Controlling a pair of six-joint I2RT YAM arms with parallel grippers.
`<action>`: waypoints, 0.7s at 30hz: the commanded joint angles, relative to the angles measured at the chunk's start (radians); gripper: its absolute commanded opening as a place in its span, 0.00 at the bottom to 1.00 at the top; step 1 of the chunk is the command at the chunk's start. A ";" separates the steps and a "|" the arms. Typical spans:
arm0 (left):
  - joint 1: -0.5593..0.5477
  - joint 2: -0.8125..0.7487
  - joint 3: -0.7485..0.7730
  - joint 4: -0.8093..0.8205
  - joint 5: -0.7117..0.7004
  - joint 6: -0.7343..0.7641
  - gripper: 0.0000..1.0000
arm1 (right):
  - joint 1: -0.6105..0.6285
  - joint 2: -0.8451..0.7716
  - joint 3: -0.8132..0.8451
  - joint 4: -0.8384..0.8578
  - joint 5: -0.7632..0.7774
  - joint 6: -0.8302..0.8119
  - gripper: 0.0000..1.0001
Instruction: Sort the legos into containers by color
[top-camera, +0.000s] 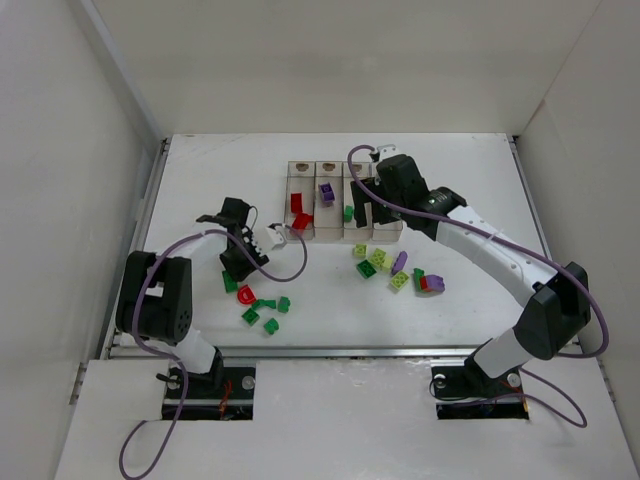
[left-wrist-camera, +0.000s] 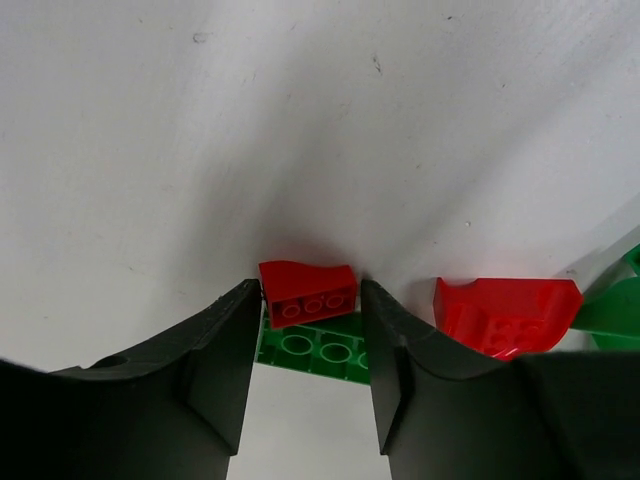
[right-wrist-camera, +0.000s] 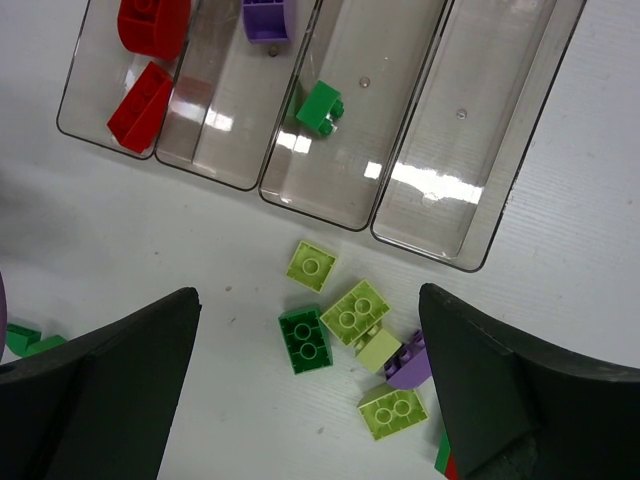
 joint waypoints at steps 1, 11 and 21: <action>-0.002 0.029 0.016 -0.009 0.038 -0.014 0.41 | 0.010 -0.029 0.000 0.020 0.025 0.008 0.95; -0.002 0.029 0.078 -0.018 0.056 -0.075 0.21 | 0.010 -0.020 0.018 0.020 0.025 0.008 0.95; -0.013 0.096 0.443 -0.095 0.185 -0.222 0.13 | 0.010 0.014 0.089 0.002 0.058 -0.002 0.95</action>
